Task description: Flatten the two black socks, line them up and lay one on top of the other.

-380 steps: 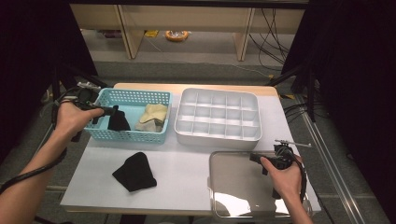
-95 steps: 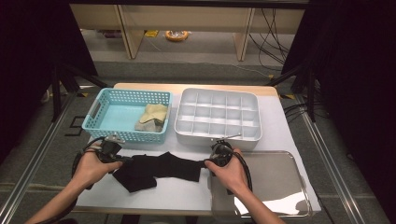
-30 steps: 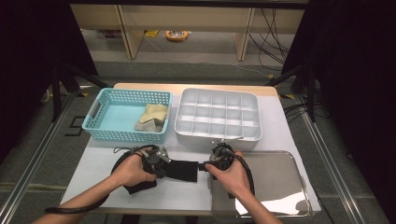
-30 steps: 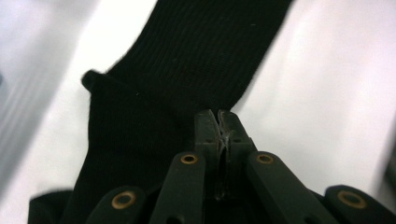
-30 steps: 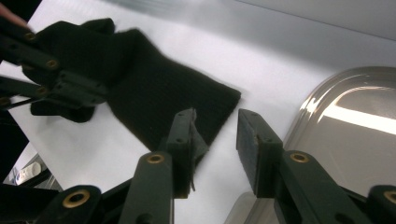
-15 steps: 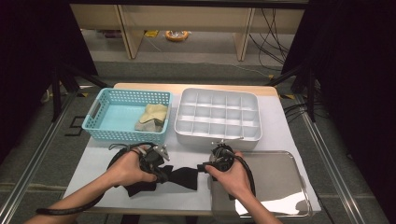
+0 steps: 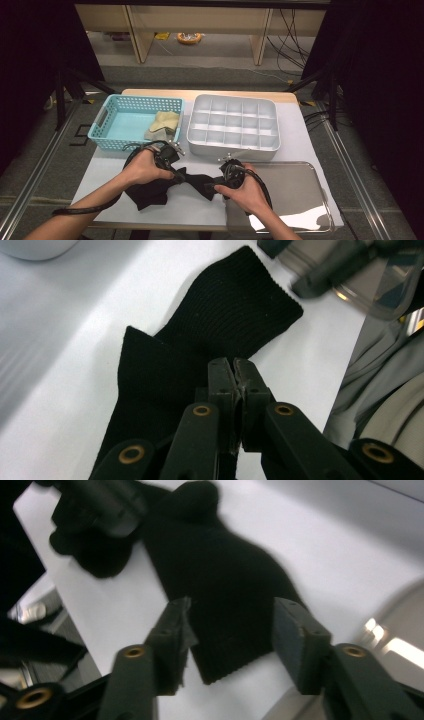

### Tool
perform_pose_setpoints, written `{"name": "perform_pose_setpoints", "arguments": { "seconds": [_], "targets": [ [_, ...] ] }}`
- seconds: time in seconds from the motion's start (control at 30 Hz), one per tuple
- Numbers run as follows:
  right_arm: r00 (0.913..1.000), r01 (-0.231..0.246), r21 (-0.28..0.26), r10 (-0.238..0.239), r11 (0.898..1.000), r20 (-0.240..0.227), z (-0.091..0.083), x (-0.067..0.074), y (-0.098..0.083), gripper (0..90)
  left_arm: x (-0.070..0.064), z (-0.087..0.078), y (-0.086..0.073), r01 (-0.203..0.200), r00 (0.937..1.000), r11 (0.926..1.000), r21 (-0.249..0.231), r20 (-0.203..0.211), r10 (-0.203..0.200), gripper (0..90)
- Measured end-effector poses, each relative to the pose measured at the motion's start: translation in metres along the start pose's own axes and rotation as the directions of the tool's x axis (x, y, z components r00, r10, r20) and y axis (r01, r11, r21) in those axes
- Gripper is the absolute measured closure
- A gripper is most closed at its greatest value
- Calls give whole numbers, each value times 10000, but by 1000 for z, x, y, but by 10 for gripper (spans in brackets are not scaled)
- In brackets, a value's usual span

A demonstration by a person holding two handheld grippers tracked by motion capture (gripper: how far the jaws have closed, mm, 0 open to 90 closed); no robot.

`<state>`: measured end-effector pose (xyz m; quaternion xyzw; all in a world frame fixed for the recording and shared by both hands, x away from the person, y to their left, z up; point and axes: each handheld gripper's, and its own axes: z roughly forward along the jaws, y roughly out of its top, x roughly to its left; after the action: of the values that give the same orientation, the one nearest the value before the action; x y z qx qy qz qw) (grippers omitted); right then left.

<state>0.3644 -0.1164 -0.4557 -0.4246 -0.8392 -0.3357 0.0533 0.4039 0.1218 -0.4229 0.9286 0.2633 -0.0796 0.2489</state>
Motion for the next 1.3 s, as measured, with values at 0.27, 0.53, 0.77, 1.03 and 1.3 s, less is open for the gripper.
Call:
{"name": "perform_pose_setpoints", "arguments": {
  "seconds": [0.27, 0.53, 0.77, 1.03, 1.3],
  "targets": [
    [9943, 1041, 438, -1049, 9936, 166, 7, 10, -4, 394, 4, -2, 2, 604, 9962, 9973, -410, 654, -577, 870],
    [9809, 1907, 268, -1915, 9813, 345, 13, 12, -5, 370, -2, 0, 4, 806, 9915, 9948, -629, 1074, -735, 870],
    [9761, 2051, 325, -2069, 9782, 662, 16, 14, -6, 411, -7, -1, 7, 1014, 9841, 9912, -848, 1545, -875, 870],
    [9812, 1839, 691, -1873, 9805, 457, 13, 12, -7, 737, -7, 1, 8, 1081, 9812, 9901, -893, 1701, -918, 869],
    [9831, 1766, 706, -1795, 9817, 369, 9, 11, -6, 889, -2, 2, 7, 784, 9866, 9891, -1244, 1518, -591, 860]
  ]
}}
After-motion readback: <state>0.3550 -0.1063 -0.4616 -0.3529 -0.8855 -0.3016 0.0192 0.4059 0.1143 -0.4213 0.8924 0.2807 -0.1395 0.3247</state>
